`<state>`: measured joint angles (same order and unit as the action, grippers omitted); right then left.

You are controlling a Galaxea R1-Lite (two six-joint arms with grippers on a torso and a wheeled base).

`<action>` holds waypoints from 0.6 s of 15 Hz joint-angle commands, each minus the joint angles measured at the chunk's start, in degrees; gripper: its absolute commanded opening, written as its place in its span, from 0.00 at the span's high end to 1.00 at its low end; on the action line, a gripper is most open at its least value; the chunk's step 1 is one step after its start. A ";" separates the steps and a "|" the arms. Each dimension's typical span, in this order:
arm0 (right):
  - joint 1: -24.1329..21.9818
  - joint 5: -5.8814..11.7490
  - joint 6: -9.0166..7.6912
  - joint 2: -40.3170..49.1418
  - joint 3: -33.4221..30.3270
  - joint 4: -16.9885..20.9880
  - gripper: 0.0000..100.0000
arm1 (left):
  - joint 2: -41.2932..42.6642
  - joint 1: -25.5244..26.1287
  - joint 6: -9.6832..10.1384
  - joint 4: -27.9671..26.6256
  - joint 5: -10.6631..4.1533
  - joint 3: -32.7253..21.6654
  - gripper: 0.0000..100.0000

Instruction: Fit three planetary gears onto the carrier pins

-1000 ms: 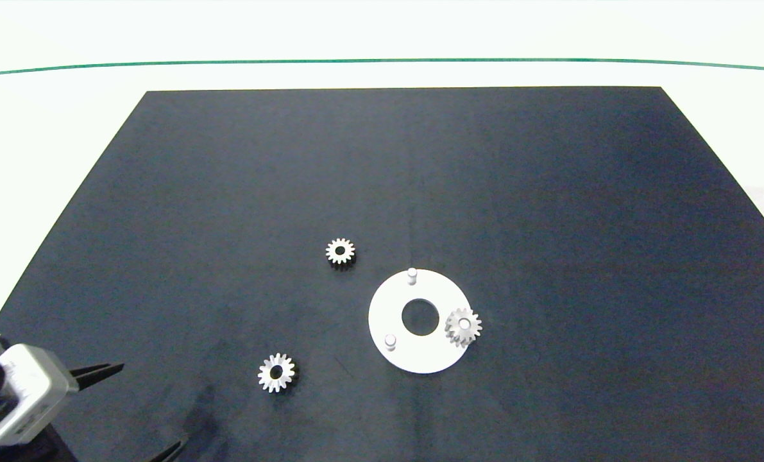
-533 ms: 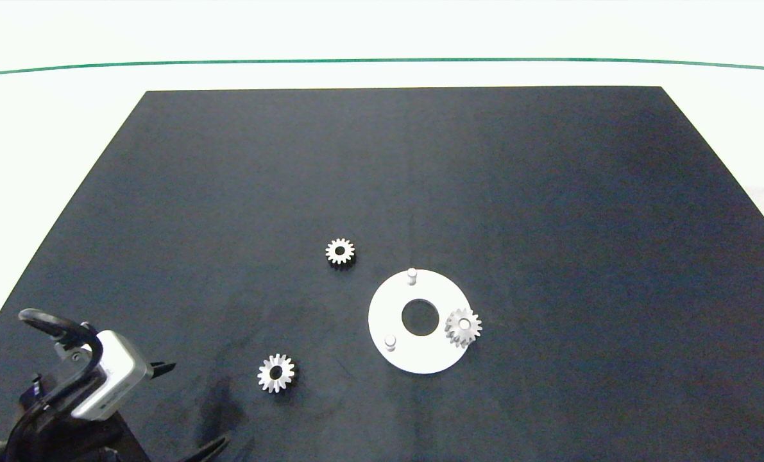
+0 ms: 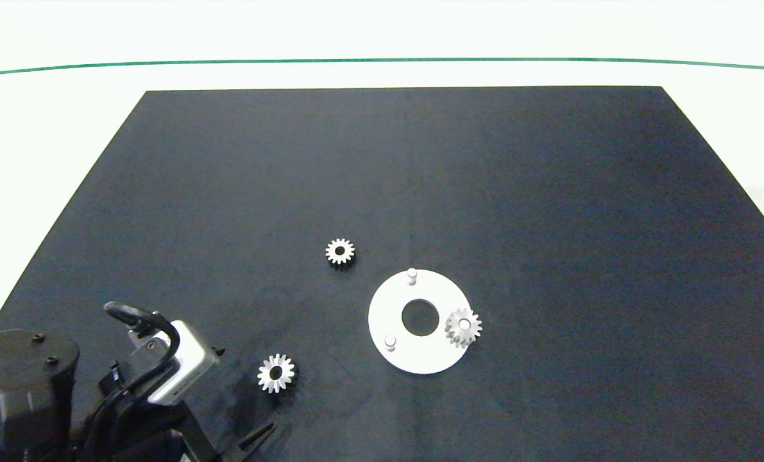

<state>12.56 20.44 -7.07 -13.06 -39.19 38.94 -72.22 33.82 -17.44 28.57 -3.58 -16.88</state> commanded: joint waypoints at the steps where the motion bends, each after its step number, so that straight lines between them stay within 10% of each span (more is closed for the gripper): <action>1: 0.28 0.21 -0.05 -0.22 -0.01 0.26 0.00 | -6.97 2.39 -0.22 4.03 -2.22 -0.69 0.00; 9: 1.33 0.30 -0.05 0.05 0.26 0.26 0.00 | -13.30 4.59 1.10 8.87 -3.80 -1.66 0.02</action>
<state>13.64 20.64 -7.11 -12.95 -38.97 39.00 -84.51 38.42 -16.26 37.25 -7.30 -18.49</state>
